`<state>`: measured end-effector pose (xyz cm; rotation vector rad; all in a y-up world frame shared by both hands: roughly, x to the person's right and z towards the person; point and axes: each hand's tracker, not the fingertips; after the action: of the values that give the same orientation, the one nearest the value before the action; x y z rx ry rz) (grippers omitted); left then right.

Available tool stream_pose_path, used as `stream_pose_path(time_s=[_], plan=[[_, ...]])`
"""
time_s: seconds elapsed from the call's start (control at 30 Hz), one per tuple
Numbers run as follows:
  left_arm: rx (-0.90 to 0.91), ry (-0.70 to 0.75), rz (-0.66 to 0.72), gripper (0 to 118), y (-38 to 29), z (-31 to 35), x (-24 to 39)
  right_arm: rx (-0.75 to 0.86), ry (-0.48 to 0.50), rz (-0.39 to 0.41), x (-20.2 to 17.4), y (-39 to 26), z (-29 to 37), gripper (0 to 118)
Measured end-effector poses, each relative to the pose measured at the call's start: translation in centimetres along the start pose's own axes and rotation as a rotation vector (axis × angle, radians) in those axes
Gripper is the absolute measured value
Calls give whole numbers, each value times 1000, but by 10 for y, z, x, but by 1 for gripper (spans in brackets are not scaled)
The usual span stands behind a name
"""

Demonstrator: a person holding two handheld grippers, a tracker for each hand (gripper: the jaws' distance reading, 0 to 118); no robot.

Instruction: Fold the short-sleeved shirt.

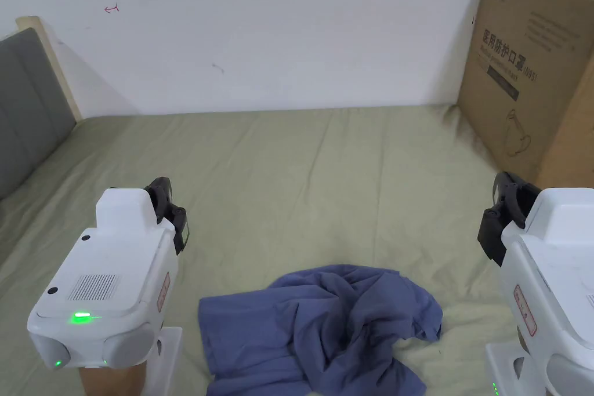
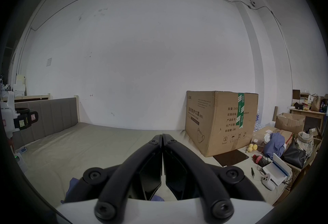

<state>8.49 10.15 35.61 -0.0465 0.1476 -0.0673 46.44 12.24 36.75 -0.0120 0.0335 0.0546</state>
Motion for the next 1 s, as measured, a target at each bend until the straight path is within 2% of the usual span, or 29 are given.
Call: stream_pose_path(time_s=[0.53,0.7,0.93,0.97,1.0], plan=[[-27,-25,11,0,-2,-12,-4,-7,-1,6,-1,-3,-3,0],[-338,-75,66,0,-24,-47,-4,-23,1,8,-2,-9,-10,0],[-738,-153,200,0,-108,-127,-4,-80,2,11,-4,-26,-29,0],[-785,-150,202,5,-118,-137,-3,-87,0,15,-4,-29,-31,0],[-807,-127,197,16,-130,-145,-3,-98,-4,21,-4,-32,-34,0]])
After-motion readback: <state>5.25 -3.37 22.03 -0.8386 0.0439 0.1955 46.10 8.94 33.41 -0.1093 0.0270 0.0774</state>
